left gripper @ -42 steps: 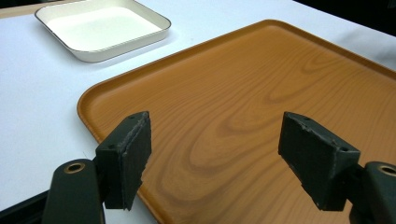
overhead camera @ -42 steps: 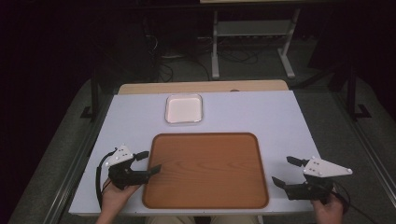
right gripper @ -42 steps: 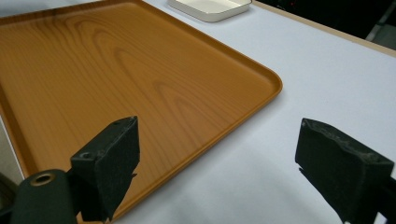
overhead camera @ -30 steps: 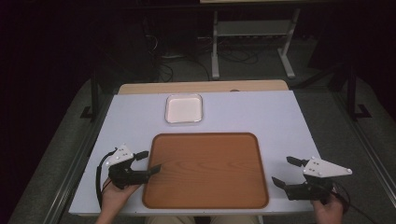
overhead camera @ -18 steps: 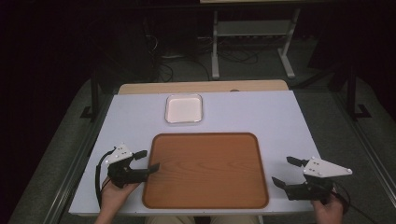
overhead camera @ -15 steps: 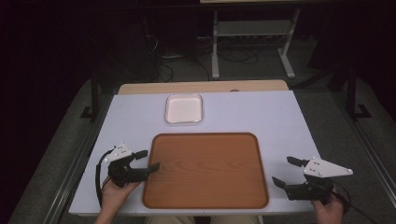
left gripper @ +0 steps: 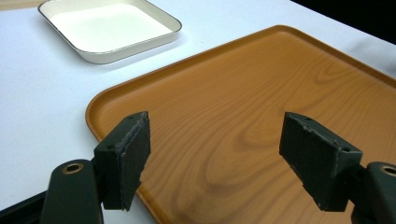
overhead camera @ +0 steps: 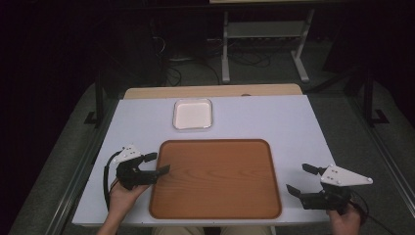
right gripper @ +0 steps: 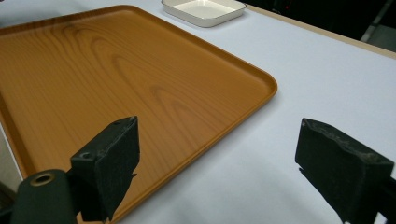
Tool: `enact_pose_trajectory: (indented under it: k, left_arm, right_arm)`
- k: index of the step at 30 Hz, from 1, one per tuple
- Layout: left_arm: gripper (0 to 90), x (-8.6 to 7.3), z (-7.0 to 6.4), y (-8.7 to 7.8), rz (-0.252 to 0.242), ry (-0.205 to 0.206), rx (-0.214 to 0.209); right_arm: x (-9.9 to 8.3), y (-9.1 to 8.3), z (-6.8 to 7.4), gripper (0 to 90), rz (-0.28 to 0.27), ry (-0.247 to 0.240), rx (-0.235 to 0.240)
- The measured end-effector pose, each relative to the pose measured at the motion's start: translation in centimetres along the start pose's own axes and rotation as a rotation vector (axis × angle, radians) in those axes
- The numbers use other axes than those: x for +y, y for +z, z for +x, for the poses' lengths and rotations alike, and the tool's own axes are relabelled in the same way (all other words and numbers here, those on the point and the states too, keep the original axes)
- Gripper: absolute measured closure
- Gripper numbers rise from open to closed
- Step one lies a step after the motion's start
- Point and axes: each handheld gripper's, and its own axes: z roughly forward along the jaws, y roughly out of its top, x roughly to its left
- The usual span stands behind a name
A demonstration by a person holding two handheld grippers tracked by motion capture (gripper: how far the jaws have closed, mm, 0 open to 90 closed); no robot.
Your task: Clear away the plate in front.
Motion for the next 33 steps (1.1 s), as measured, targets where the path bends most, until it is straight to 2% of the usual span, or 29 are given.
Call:
enact_pose_trajectory:
  k: [7, 9, 11, 15, 17, 23, 33]
  left_arm:
    - [24.6, 0.6, 0.6, 0.0, -0.011, 0.0, 0.021]
    - [25.1, 0.9, 0.9, 0.1, -0.006, -0.008, 0.021]
    - [25.2, 1.5, 1.2, 0.4, 0.011, -0.02, 0.048]
    - [25.2, 2.0, 1.7, 0.8, 0.022, -0.043, 0.048]
    - [25.2, 2.3, 1.8, 1.1, 0.041, -0.03, 0.053]
    - [27.4, 3.8, 2.9, 2.7, 0.106, -0.048, 0.043]
    - [29.9, 6.6, 4.6, 5.0, 0.136, -0.083, 0.069]
  right_arm:
    - [0.0, -0.1, -0.1, 13.0, -0.006, 0.009, -0.001]
    - [0.0, -0.1, -0.1, 13.0, -0.007, 0.011, -0.001]
    - [0.0, -0.1, -0.1, 13.0, -0.007, 0.011, -0.001]
    - [0.0, -0.1, -0.1, 13.0, -0.008, 0.012, -0.002]
    - [0.0, -0.2, -0.1, 13.0, -0.01, 0.013, -0.001]
    - [0.0, -0.2, -0.1, 13.0, -0.015, 0.013, -0.001]
    - [-0.1, -0.2, -0.2, 13.0, -0.017, 0.013, 0.002]
